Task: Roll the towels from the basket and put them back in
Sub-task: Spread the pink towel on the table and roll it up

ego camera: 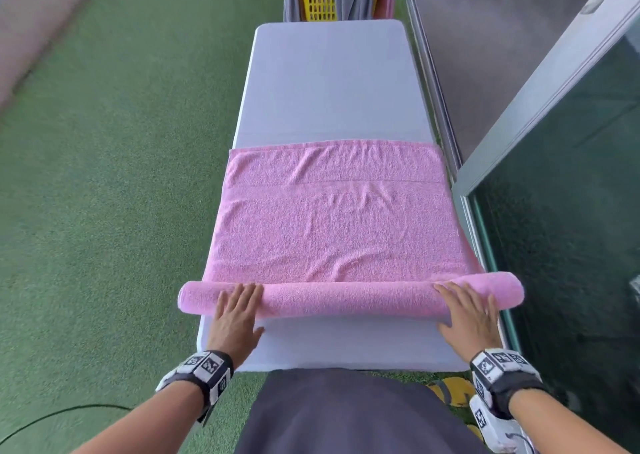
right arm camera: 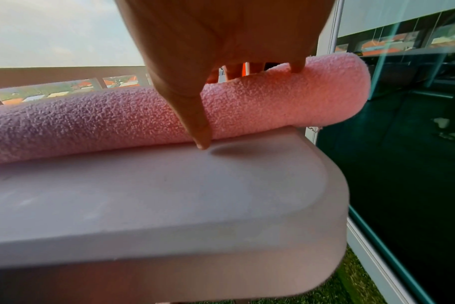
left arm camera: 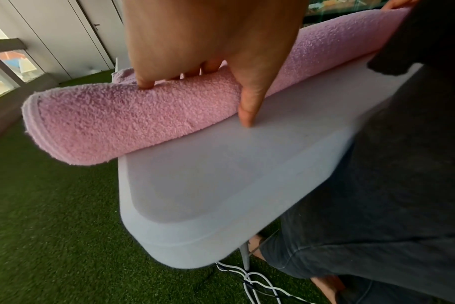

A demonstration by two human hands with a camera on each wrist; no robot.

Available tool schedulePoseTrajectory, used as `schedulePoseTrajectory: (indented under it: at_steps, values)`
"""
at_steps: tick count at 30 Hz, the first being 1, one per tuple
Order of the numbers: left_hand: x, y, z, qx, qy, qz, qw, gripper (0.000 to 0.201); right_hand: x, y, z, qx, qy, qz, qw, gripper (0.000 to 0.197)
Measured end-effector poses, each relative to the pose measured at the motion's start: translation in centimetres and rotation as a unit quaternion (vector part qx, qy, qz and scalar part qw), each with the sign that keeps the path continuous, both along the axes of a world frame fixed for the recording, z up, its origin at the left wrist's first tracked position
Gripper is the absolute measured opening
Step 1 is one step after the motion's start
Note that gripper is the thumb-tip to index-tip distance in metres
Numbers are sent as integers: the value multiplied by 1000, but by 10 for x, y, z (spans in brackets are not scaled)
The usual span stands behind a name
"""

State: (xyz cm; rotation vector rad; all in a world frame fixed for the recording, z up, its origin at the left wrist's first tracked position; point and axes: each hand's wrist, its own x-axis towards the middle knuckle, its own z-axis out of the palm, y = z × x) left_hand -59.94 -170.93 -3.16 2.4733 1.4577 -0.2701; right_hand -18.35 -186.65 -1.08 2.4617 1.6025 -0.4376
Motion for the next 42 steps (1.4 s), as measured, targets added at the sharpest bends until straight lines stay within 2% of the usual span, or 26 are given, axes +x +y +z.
schedulePoseTrajectory:
  at_steps: [1, 4, 6, 8, 10, 12, 14, 16, 18, 20, 23, 24, 26, 28, 31, 34, 36, 40, 42]
  values:
    - [2, 4, 3, 11, -8, 0, 1000, 79, 1, 3, -1, 5, -4, -4, 1000, 77]
    - [12, 18, 15, 43, -11, -6, 999, 39, 1, 16, 2, -8, -18, -13, 1000, 60]
    - [19, 29, 28, 23, 6, -12, 1000, 27, 4, 27, 10, -33, -23, -6, 999, 48]
    - [21, 39, 34, -3, 12, 3, 1000, 39, 10, 38, 17, -35, -12, 3, 999, 40]
    - [22, 45, 33, 14, -6, 21, 1000, 56, 16, 44, 22, -1, 5, -8, 1000, 46]
    - [22, 42, 31, -3, -17, 36, 999, 61, 16, 40, 20, 30, 31, -24, 999, 49]
    - [22, 32, 27, -40, 9, 22, 999, 66, 10, 27, 13, -4, 56, -11, 998, 61]
    - [22, 19, 26, -18, 14, 4, 1000, 75, 3, 11, 6, -32, 39, 14, 999, 75]
    - [21, 8, 27, 10, -6, 0, 1000, 70, -5, 1, 8, -29, 22, 6, 999, 75]
    - [16, -1, 22, 36, -12, -7, 999, 59, -11, -4, 12, -19, 8, -10, 1000, 62]
    - [15, -4, 28, 28, -5, -14, 1000, 29, -12, -6, 14, -41, -7, -20, 999, 48]
    - [15, -1, 31, 19, 4, -17, 1000, 25, -11, -3, 16, -52, -4, -18, 998, 44]
    - [17, 8, 34, -5, 7, -11, 1000, 51, -6, 7, 21, -70, 10, -10, 997, 37]
    - [19, 18, 33, 4, -35, 14, 999, 70, -2, 16, 24, -46, 24, -14, 999, 43]
    - [21, 17, 27, -22, -54, 29, 998, 74, 0, 14, 21, 41, 43, -48, 997, 50]
    - [11, 0, 17, -6, -33, -35, 999, 81, -5, -8, 13, -13, 72, -25, 997, 70]
    - [5, -9, 13, 7, -34, -42, 999, 68, -7, -21, 10, -36, 47, -6, 998, 80]
    - [9, -8, 20, 23, 3, -31, 999, 27, 0, -8, 21, -45, 24, -11, 999, 50]
    - [15, 1, 27, 25, 13, -28, 999, 22, 7, 9, 28, -71, 26, -1, 997, 40]
